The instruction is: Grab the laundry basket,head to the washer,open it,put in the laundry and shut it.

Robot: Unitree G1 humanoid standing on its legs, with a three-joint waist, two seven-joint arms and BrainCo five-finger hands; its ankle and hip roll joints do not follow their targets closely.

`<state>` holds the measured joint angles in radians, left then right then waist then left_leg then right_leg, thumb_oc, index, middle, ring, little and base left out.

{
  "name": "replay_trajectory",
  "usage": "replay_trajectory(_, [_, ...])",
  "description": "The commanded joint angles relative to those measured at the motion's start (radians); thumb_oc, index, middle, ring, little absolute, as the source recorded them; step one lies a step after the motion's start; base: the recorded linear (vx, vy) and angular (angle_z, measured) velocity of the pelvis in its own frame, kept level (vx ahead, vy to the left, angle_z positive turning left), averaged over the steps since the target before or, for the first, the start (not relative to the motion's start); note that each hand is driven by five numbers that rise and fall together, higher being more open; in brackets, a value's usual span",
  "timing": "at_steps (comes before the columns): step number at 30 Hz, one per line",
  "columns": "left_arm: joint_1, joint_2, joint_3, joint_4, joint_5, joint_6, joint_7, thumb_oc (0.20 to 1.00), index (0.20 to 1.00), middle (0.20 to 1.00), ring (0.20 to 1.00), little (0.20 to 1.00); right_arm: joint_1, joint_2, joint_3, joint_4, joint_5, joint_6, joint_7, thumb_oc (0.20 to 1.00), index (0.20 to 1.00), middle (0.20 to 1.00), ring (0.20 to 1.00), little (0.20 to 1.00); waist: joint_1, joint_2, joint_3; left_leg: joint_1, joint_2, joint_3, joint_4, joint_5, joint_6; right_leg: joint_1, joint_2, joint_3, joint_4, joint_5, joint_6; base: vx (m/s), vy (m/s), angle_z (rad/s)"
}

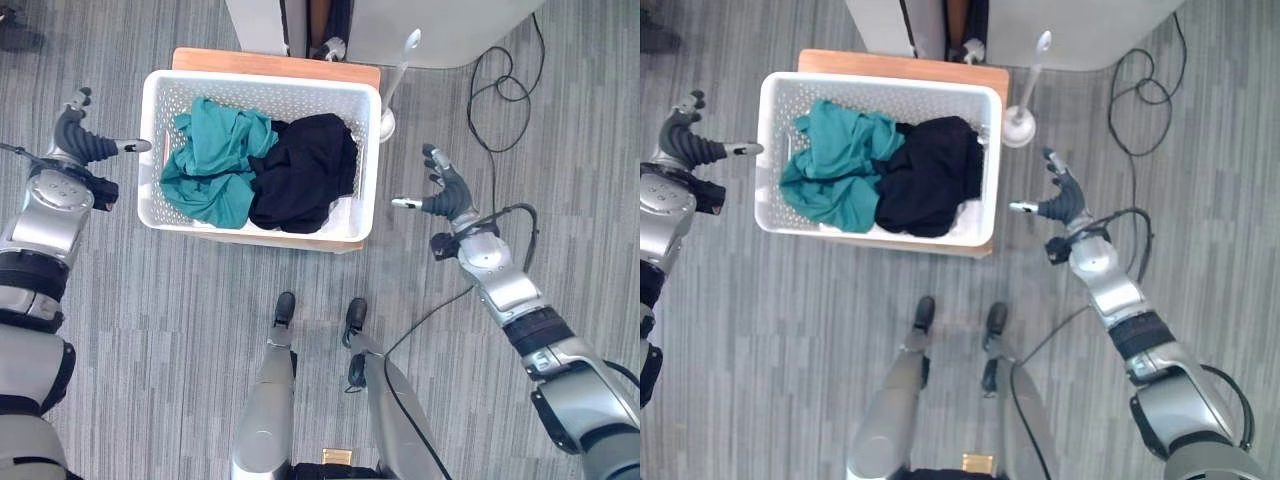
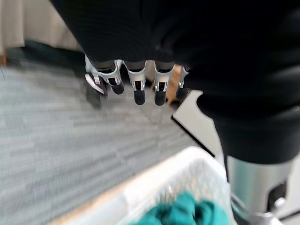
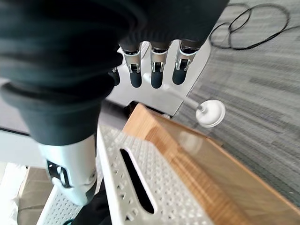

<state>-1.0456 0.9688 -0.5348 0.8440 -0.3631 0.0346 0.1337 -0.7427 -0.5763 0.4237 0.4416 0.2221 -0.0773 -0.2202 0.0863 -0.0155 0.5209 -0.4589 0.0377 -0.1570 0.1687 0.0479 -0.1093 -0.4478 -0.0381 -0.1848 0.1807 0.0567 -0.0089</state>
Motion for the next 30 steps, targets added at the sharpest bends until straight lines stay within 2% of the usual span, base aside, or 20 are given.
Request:
replay_trajectory(1, [-0.106,-0.041,0.025,0.052,-0.066,-0.035,0.012,1.000,1.000,1.000,1.000,1.000,-0.024,-0.030,-0.013,-0.073,0.030,-0.042,-0.036,1.000,1.000,1.000,1.000,1.000,-0.016,0.022,-0.009,-0.045,0.009,0.081,0.073,-0.028,0.035,0.025,-0.097,0.005,-0.013,-0.025,0.117,0.00,0.000,0.00])
replay_trajectory(8, [-0.127,-0.104,0.001,0.069,-0.075,-0.041,0.020,1.000,1.000,1.000,1.000,1.000,-0.031,-0.030,-0.009,-0.091,0.035,-0.049,-0.051,1.000,1.000,1.000,1.000,1.000,-0.022,0.020,-0.001,-0.077,0.010,0.085,0.079,-0.026,0.034,-0.007,-0.102,0.002,-0.009,-0.017,0.121,0.00,0.003,0.02])
replay_trajectory(14, [-0.122,-0.147,0.029,0.086,-0.033,-0.038,0.050,1.000,1.000,1.000,1.000,1.000,-0.034,-0.019,-0.011,-0.108,0.031,-0.054,-0.064,1.000,1.000,1.000,1.000,1.000,-0.024,0.014,-0.001,-0.092,0.012,0.090,0.082,-0.029,0.036,-0.024,-0.104,0.001,-0.006,-0.013,0.123,0.00,0.000,0.00])
replay_trajectory(23, [-0.121,-0.180,0.023,0.096,-0.002,-0.023,0.067,1.000,1.000,1.000,1.000,1.000,-0.099,0.027,0.008,-0.106,0.047,-0.050,-0.089,1.000,1.000,1.000,1.000,1.000,-0.022,0.011,-0.001,-0.130,0.015,0.097,0.105,-0.039,0.042,-0.053,-0.103,0.001,-0.003,-0.009,0.121,0.00,0.000,0.00])
replay_trajectory(30, [-0.124,-0.219,0.006,0.103,-0.014,-0.020,0.084,1.000,1.000,1.000,1.000,1.000,-0.201,0.094,0.051,-0.074,0.090,-0.037,-0.123,1.000,1.000,1.000,1.000,1.000,-0.013,0.005,-0.001,-0.144,0.018,0.108,0.109,-0.043,0.044,-0.065,-0.103,0.001,-0.011,0.000,0.122,0.00,0.000,0.00])
